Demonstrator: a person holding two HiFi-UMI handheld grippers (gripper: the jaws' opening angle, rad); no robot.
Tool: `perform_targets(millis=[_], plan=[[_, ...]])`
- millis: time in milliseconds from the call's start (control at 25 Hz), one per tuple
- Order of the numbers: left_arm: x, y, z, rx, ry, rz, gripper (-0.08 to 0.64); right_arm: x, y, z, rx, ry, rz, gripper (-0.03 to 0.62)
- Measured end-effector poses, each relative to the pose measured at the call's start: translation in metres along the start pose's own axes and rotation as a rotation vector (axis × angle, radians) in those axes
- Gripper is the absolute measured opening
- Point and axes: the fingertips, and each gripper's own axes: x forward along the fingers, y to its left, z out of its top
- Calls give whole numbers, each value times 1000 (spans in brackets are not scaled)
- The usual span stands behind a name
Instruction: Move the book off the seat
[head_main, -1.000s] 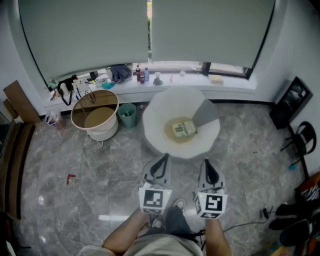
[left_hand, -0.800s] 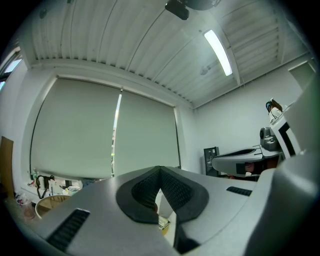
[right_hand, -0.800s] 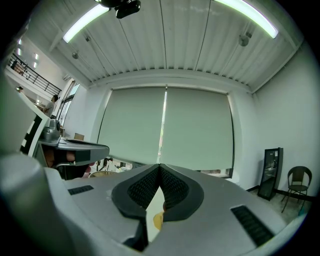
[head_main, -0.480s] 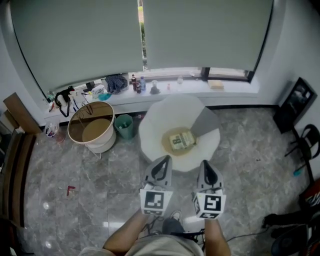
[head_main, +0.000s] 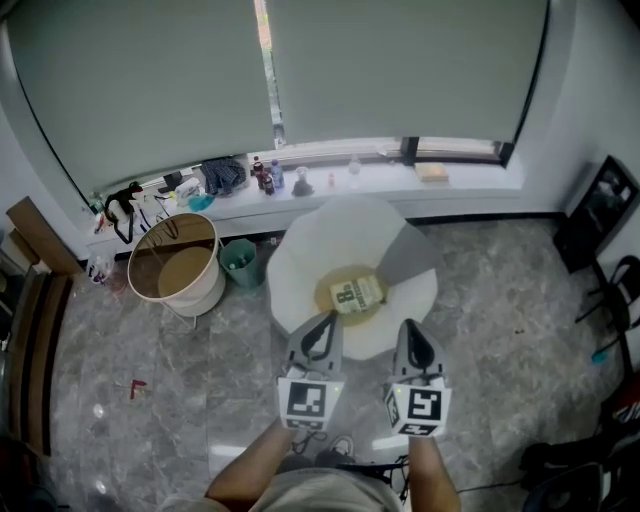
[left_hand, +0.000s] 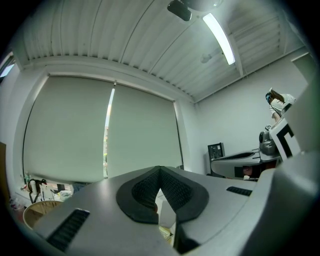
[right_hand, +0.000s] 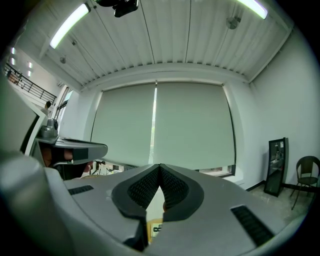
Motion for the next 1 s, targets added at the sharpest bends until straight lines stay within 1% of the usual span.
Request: perform_targets(millis=[240, 360, 520, 800, 920, 1000], plan=[[36, -1, -7, 39, 42, 5, 2, 29, -26, -7, 23, 10, 3, 2], [48, 2, -9, 36, 15, 6, 2, 42, -28, -12, 28, 11, 4, 2], [69, 11, -16, 26, 13, -7, 2, 64, -29, -16, 21, 16, -4, 2], [122, 52, -21, 13, 8, -42, 2, 124, -29, -14, -4, 42, -45, 2], [142, 80, -24, 1, 7, -60, 2, 154, -17, -12, -19, 53, -64, 2], [157, 100, -27, -15, 10, -75, 2, 177, -7, -9, -47, 64, -73, 2]])
